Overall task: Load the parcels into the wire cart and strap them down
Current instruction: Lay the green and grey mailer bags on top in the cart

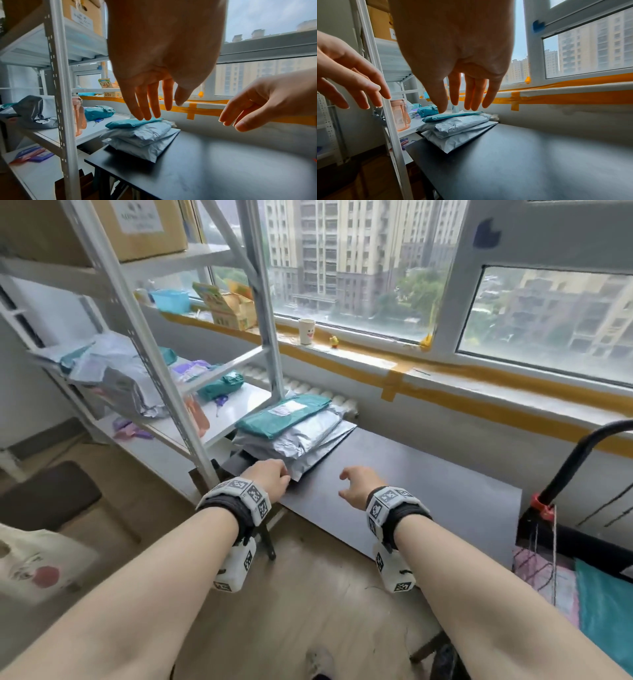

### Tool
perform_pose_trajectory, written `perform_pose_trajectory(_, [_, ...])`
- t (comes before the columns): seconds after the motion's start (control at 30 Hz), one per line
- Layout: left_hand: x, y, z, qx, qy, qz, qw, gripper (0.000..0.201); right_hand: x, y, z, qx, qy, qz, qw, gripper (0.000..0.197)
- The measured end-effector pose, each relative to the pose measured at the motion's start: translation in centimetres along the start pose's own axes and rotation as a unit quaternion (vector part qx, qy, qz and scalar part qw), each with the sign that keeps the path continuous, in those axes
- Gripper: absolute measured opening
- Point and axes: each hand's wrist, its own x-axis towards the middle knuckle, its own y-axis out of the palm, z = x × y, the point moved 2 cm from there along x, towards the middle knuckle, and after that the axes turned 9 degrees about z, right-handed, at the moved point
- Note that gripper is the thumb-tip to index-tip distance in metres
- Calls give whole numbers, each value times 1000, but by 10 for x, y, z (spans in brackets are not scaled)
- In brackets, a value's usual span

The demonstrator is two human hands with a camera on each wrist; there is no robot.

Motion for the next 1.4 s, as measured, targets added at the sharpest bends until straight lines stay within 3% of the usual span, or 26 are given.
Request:
perform_pose_trajectory(0.13, [70, -29, 37, -4, -28, 2, 1000, 27, 84, -18, 28, -1, -19, -4, 1000, 39])
perform_pose_trajectory(0.43, [183, -68, 104, -16, -68, 3, 998, 28, 214, -43, 66, 59, -19, 0, 998, 39])
perform_pose_trajectory(0.73, [322, -80, 154, -63, -52, 56, 995, 34, 314, -46, 72, 192, 71, -12, 979, 54])
perform_pose_trajectory(0.93, [394, -76, 172, -73, -20, 113, 991, 38, 360, -37, 72, 313, 155, -21, 937, 74])
perform_pose_trajectory(1.17, [431, -52, 183, -110, -35, 167, 979, 42, 380, -20, 71, 418, 206, -45, 884, 63])
perform_pose_trajectory(1.4, [445, -48, 191, -217, -70, 169, 959, 19, 378, -19, 74, 562, 216, -57, 797, 72])
